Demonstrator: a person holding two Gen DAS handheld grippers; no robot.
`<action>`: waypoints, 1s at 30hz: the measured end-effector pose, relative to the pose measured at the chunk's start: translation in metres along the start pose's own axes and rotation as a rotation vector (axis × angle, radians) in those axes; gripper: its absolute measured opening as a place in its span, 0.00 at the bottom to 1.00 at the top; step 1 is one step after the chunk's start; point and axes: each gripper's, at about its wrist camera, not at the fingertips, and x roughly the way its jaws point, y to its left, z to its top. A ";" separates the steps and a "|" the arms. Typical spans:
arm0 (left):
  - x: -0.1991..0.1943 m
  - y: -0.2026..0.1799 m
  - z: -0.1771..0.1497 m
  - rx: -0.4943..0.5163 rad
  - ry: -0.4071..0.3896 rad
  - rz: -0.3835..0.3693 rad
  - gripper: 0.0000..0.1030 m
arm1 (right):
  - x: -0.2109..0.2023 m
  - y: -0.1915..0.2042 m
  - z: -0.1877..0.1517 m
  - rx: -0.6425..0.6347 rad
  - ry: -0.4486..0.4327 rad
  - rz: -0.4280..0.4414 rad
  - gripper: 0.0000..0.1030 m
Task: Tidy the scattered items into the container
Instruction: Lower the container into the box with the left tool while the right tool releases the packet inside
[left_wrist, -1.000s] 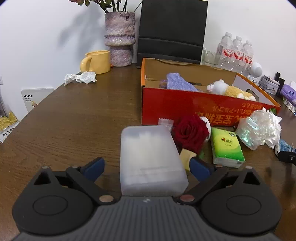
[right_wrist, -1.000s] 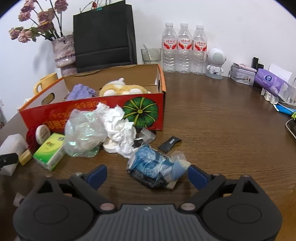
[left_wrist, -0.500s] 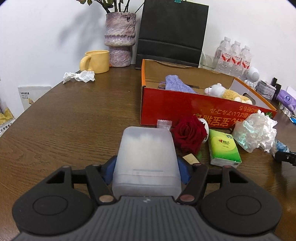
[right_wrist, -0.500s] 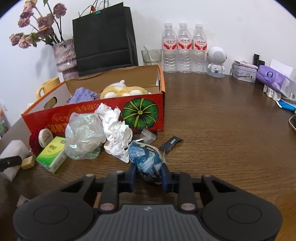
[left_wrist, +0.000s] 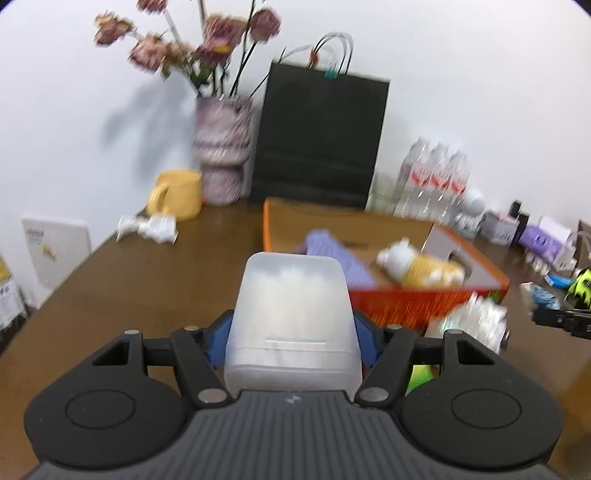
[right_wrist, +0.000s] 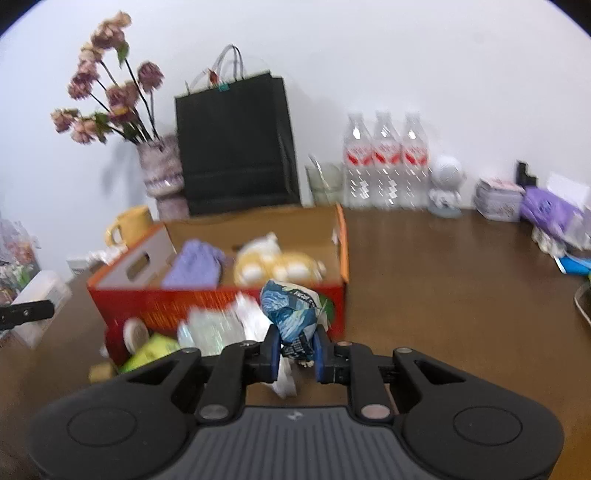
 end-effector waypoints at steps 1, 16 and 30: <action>0.004 0.000 0.010 -0.009 0.006 -0.023 0.65 | 0.003 0.001 0.008 -0.005 -0.005 0.015 0.16; 0.133 -0.025 0.119 -0.001 0.149 -0.086 0.65 | 0.152 0.009 0.131 -0.084 0.145 0.012 0.16; 0.252 -0.048 0.100 0.064 0.393 0.031 0.65 | 0.269 0.015 0.115 -0.083 0.419 -0.088 0.22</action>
